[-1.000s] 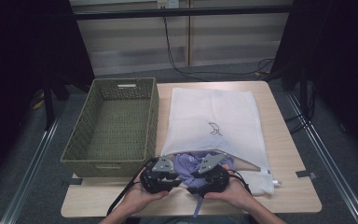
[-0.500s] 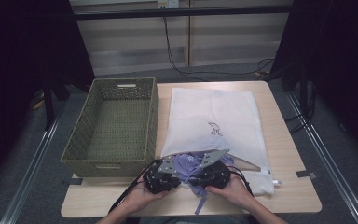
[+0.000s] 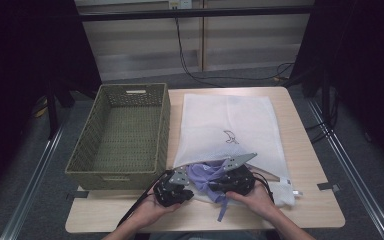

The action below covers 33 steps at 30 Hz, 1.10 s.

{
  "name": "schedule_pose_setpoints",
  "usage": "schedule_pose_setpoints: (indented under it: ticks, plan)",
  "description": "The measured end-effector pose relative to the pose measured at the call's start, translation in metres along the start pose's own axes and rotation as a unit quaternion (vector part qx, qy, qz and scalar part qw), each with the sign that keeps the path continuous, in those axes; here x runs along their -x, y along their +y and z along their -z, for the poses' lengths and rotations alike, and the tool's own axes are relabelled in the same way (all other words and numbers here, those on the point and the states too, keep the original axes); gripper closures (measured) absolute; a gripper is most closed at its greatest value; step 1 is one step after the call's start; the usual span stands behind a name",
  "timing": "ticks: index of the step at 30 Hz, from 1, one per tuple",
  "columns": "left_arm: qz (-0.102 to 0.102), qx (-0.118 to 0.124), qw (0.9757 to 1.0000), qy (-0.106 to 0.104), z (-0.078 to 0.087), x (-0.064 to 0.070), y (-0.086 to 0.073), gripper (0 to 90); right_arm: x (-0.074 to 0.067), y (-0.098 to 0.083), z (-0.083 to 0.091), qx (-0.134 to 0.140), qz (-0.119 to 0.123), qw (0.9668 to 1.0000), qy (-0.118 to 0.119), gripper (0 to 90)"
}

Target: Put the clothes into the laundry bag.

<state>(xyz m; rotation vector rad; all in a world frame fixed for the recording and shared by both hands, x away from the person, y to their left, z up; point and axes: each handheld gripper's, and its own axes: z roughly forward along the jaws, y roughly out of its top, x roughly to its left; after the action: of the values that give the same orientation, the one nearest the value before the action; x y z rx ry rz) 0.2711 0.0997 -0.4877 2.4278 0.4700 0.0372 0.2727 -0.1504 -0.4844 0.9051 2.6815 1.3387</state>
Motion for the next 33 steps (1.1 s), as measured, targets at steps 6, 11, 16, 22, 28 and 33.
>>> schedule_pose_setpoints:
  ticks: [6, 11, 16, 22, 28, 33]
  plan:
    - [0.007, 0.008, 0.9999, -0.006, 0.0, -0.001, -0.002, 86.7, 0.005, 0.001, 0.004, 0.009, -0.006, 0.9999, -0.011, 82.9]
    - [-0.008, 0.004, 1.0, 0.001, 0.0, 0.001, -0.001, 87.1, 0.011, 0.0, 0.005, 0.008, -0.015, 0.9997, -0.019, 82.8]
    - [-0.004, 0.005, 1.0, 0.0, 0.0, 0.0, -0.001, 87.6, 0.014, -0.001, 0.005, 0.014, -0.016, 0.9995, -0.025, 82.6]
    - [-0.004, 0.005, 1.0, 0.001, 0.0, 0.001, -0.001, 87.7, 0.024, -0.001, 0.008, 0.023, -0.034, 0.998, -0.049, 82.4]
    - [0.005, -0.002, 1.0, -0.002, -0.001, 0.0, 0.002, 87.5, 0.03, -0.002, 0.005, 0.019, -0.04, 0.9979, -0.047, 82.3]
    - [-0.007, 0.01, 0.9999, -0.008, 0.0, 0.005, 0.009, 84.9, 0.029, -0.003, 0.001, 0.006, -0.035, 0.9984, -0.044, 82.3]
